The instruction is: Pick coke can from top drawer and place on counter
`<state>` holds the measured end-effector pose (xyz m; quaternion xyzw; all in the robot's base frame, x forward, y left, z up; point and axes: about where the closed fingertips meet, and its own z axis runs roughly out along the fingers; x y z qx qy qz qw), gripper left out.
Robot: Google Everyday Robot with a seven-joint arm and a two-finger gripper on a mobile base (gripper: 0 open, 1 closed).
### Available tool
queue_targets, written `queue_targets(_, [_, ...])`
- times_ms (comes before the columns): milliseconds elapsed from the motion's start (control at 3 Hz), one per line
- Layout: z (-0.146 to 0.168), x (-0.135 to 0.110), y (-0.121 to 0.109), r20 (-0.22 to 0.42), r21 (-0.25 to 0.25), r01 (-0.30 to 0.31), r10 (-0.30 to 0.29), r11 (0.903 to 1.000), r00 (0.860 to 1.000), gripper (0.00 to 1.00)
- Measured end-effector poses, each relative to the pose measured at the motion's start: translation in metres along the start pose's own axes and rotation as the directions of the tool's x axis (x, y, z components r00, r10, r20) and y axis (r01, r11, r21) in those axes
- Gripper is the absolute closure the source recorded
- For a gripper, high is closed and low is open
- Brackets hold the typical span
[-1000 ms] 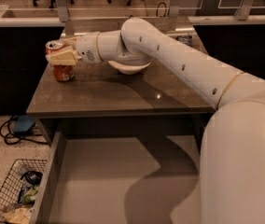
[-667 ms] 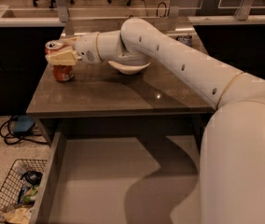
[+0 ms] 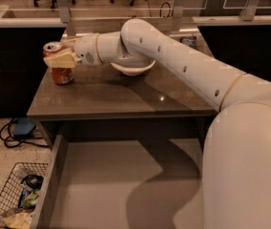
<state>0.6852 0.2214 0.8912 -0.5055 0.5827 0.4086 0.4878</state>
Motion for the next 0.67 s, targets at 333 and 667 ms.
queue_targets(333, [0.0022, -0.0002, 0.0015, 0.000, -0.004, 0.000, 0.000, 1.0000, 1.000, 0.05])
queue_targets(667, [0.0038, -0.0004, 0.0026, 0.001, -0.007, 0.000, 0.000, 1.0000, 1.000, 0.00])
